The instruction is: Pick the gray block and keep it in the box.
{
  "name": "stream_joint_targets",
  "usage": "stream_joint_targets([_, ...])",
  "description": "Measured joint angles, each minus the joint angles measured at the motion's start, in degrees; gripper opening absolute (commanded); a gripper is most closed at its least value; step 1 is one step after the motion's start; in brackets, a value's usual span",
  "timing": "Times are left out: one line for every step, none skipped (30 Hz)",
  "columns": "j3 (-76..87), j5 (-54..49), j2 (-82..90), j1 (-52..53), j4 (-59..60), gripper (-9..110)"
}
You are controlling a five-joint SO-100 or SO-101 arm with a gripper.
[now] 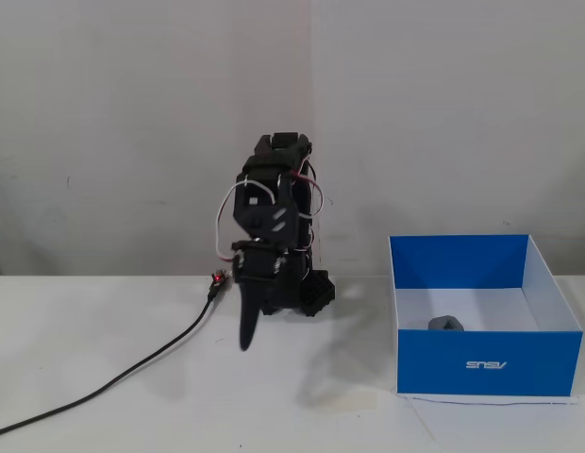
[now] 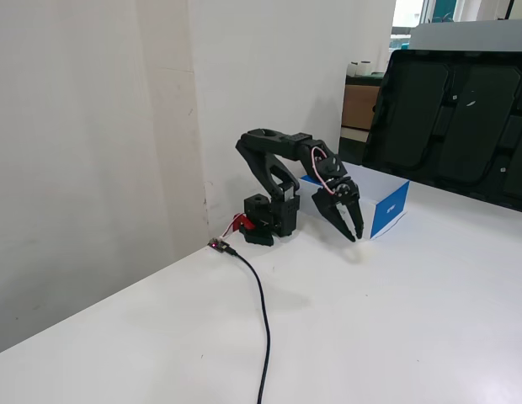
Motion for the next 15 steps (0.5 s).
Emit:
stream_joint_targets([1.6, 1.1, 0.6, 1.1, -1.2, 0])
stream_joint_targets([3.2, 2.2, 1.4, 2.1, -2.4, 0])
stream_joint_targets([4.7, 3.2, 2.3, 3.2, -3.3, 0])
stream_joint_targets([6.2, 3.9, 3.3, 4.0, -4.0, 0])
stream_joint_targets([7.8, 4.5, 4.7, 4.5, -4.6, 0])
stream_joint_targets([9.6, 5.0, 6.6, 4.7, -5.0, 0])
stream_joint_targets([11.3, 5.4, 8.6, 4.8, -5.1, 0])
stream_joint_targets([13.2, 5.6, 11.1, 4.9, -5.2, 0])
stream_joint_targets([14.9, 5.9, 13.6, 4.9, -5.2, 0])
stream_joint_targets([16.8, 6.0, 16.5, 4.9, -4.8, 0])
stream_joint_targets([18.1, 6.0, 18.9, 4.9, -4.4, 0])
stream_joint_targets([19.8, 6.0, 21.8, 4.9, -3.6, 0])
stream_joint_targets([21.1, 6.0, 24.5, 4.9, -2.9, 0])
stream_joint_targets([22.4, 6.0, 27.4, 4.9, -2.0, 0])
stream_joint_targets([23.6, 6.0, 30.4, 4.9, -0.8, 0])
